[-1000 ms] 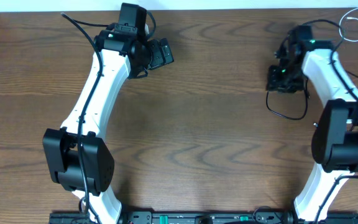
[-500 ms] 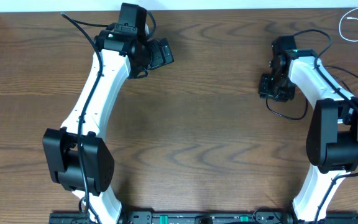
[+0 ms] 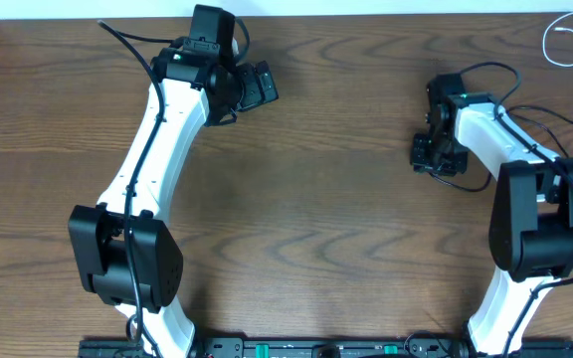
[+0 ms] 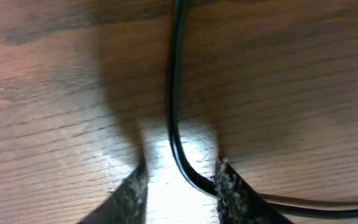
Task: Untangle cables
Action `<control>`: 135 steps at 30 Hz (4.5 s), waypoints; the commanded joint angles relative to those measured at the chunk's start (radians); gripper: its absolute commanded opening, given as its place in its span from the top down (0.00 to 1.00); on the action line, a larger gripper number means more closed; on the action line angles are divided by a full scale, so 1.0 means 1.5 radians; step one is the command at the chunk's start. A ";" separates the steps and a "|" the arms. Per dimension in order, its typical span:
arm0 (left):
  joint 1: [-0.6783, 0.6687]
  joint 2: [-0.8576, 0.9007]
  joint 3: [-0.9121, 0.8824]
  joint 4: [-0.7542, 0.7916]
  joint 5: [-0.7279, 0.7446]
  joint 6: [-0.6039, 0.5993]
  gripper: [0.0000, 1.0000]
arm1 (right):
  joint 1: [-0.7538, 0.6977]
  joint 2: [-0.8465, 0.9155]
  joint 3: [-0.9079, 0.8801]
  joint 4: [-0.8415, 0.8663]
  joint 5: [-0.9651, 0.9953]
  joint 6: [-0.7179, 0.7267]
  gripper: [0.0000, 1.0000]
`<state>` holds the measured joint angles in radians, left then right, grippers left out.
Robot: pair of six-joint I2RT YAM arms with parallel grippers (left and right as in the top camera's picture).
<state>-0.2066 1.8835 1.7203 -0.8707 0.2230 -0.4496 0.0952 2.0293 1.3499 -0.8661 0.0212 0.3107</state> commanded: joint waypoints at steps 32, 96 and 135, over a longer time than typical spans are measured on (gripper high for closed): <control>0.000 0.005 -0.008 -0.002 -0.005 -0.005 0.01 | -0.407 -0.150 0.026 0.003 0.095 0.055 0.99; 0.000 0.005 -0.008 -0.002 -0.005 -0.005 0.01 | -0.100 -0.957 -0.386 0.287 -0.083 -0.217 0.01; 0.000 0.005 -0.008 -0.002 -0.005 -0.005 0.01 | -0.105 -1.341 -0.896 0.530 -0.053 -0.216 0.01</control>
<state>-0.2066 1.8851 1.7134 -0.8707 0.2230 -0.4522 -0.0643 0.0273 0.0097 -0.0704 -0.0700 -0.0051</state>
